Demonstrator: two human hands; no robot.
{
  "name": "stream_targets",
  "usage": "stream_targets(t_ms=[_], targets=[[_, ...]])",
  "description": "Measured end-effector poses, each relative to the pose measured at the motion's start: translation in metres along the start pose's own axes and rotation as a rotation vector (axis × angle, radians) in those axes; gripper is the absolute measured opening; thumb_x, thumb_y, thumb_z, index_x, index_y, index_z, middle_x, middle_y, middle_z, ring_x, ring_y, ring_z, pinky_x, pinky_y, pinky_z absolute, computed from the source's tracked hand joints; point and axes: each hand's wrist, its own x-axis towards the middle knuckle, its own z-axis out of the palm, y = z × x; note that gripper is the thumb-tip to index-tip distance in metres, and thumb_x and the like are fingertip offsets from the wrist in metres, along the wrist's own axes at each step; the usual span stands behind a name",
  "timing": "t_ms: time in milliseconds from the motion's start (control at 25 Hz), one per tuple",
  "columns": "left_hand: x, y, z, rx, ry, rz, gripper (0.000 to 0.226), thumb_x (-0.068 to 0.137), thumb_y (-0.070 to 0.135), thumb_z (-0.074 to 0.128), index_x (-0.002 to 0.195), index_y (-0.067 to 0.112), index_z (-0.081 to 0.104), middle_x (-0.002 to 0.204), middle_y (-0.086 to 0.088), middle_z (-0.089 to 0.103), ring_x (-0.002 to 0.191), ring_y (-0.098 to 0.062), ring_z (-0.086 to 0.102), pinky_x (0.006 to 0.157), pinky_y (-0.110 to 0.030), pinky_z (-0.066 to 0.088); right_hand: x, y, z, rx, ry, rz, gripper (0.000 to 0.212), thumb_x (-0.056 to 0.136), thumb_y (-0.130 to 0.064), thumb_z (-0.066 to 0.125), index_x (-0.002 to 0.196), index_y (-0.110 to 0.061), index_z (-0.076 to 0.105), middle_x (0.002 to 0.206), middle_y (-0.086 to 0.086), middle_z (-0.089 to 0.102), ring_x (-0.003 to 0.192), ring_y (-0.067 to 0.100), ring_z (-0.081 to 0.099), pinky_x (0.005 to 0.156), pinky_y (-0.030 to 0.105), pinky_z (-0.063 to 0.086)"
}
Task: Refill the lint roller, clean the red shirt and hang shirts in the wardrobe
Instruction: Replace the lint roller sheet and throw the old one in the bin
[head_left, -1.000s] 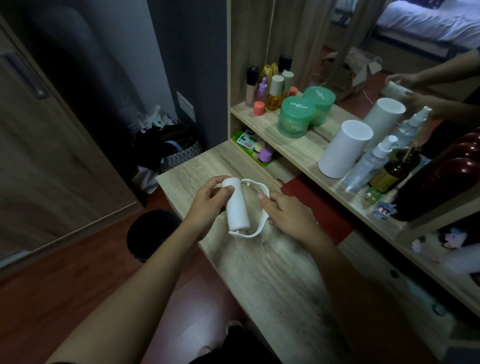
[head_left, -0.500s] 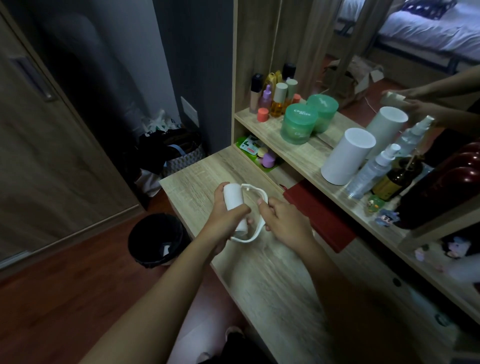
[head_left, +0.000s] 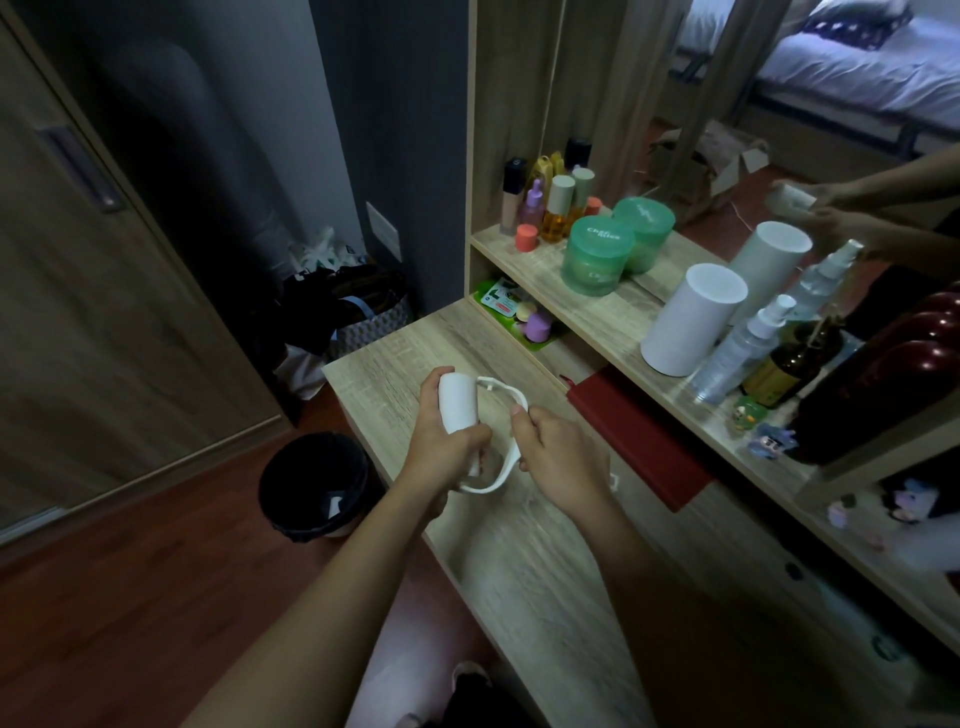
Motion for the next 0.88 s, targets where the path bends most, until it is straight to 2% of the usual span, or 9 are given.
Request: stream_targets(t_ms=[120,240,360,480,640,760,880], targets=[[-0.005,0.000,0.000,0.057,0.032,0.076,0.071,0.070,-0.002,0.060,0.116,0.047,0.037,0.090,-0.005,0.051,0.067,-0.023,0.056,0.054,-0.035,0.053,-0.005,-0.001,0.002,-0.012,0.018,0.007,0.047,0.094,-0.050,0.024,0.083,-0.017,0.055,0.080,0.003,0.070,0.079,0.024,0.065,0.072,0.035,0.045],[-0.009,0.002,0.000,0.124,0.035,0.114,0.067,0.068,0.001,0.061,0.113,0.046,0.038,0.085,-0.004,0.051,0.061,-0.021,0.054,0.050,-0.031,0.050,-0.009,-0.006,-0.001,-0.018,0.029,0.025,0.041,0.096,-0.045,0.026,0.080,-0.016,0.050,0.081,0.003,0.067,0.074,0.024,0.056,0.064,0.032,0.035],[-0.012,0.006,0.001,0.197,0.004,0.124,0.069,0.063,0.007,0.063,0.111,0.050,0.037,0.092,-0.008,0.053,0.058,-0.024,0.056,0.049,-0.031,0.052,-0.011,-0.013,-0.006,-0.013,0.041,0.036,0.037,0.098,-0.042,0.026,0.078,-0.019,0.046,0.082,0.005,0.063,0.069,0.020,0.046,0.063,0.032,0.030],[-0.013,0.012,0.001,0.232,-0.012,0.157,0.068,0.068,0.002,0.064,0.110,0.048,0.037,0.090,-0.004,0.052,0.056,-0.022,0.056,0.048,-0.031,0.052,-0.010,-0.016,-0.009,0.007,0.058,0.055,0.039,0.097,-0.042,0.026,0.080,-0.017,0.050,0.088,0.007,0.066,0.072,0.022,0.046,0.064,0.032,0.030],[-0.015,0.012,0.003,0.348,-0.018,0.193,0.073,0.068,0.005,0.064,0.102,0.061,0.029,0.091,0.004,0.052,0.067,-0.023,0.058,0.051,-0.031,0.052,-0.006,-0.019,-0.012,-0.018,0.058,0.038,0.041,0.097,-0.043,0.027,0.082,-0.016,0.053,0.090,0.008,0.067,0.078,0.027,0.054,0.064,0.032,0.031],[-0.013,0.010,0.002,0.369,-0.022,0.189,0.079,0.068,0.009,0.062,0.114,0.062,0.026,0.093,0.000,0.056,0.071,-0.027,0.061,0.052,-0.032,0.051,-0.005,-0.017,-0.011,-0.013,0.048,0.017,0.041,0.096,-0.045,0.027,0.082,-0.017,0.053,0.087,0.005,0.068,0.086,0.028,0.060,0.065,0.033,0.034],[-0.008,0.014,-0.005,0.406,-0.043,0.192,0.085,0.071,0.008,0.062,0.128,0.057,0.021,0.096,0.003,0.056,0.076,-0.027,0.063,0.058,-0.037,0.055,0.002,-0.013,-0.015,0.083,-0.055,-0.041,0.045,0.092,-0.055,0.027,0.082,-0.018,0.052,0.079,0.002,0.069,0.081,0.023,0.064,0.071,0.037,0.045]])
